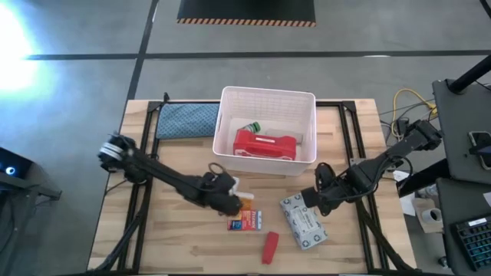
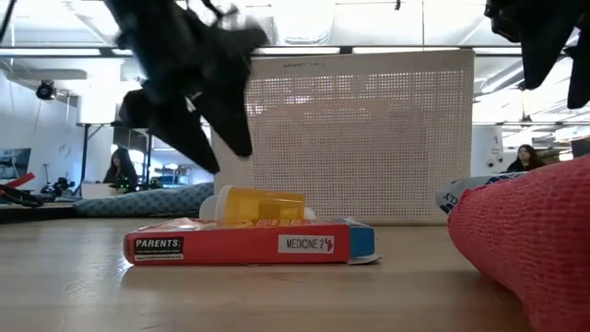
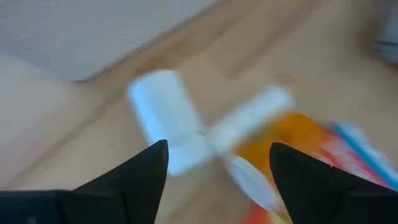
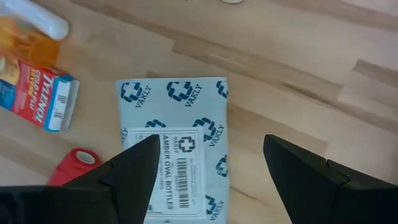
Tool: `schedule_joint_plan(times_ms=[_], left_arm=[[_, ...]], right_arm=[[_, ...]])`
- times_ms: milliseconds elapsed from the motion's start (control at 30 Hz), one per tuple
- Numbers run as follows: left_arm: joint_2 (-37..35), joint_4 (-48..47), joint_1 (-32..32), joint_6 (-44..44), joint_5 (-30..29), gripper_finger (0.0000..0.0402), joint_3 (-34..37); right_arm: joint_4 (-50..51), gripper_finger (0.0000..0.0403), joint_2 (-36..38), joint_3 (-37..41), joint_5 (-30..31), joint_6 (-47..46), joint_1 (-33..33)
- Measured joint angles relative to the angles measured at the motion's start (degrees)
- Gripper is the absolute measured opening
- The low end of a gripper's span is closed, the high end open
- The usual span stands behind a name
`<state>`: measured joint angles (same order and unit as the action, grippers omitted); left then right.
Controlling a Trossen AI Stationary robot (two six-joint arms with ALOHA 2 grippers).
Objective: Pick & place medical supplies in basket/bin
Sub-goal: Put the white medicine bottle into the white bin
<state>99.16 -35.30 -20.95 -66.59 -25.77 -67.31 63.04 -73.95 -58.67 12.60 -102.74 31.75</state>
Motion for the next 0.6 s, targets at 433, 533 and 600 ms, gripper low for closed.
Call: schedule_joint_plan(times_ms=[433, 533, 600], left_arm=[[15.6, -17.6, 2.7, -5.8, -1.0, 0.0275, -20.5], [15.2, -17.9, 3.2, -9.2, 0.1, 0.0275, -18.6], [14.4, -18.0, 3.4, -11.4, 0.5, 0.0275, -16.8]], right_arm=[[0.3, 0.0269, 0.1, 0.2, 0.8, 9.6, 0.0], [0.3, 0.0270, 0.1, 0.2, 1.0, 11.3, 0.0], [0.4, 0.0269, 0.1, 0.3, 1.1, 12.3, 0.0]])
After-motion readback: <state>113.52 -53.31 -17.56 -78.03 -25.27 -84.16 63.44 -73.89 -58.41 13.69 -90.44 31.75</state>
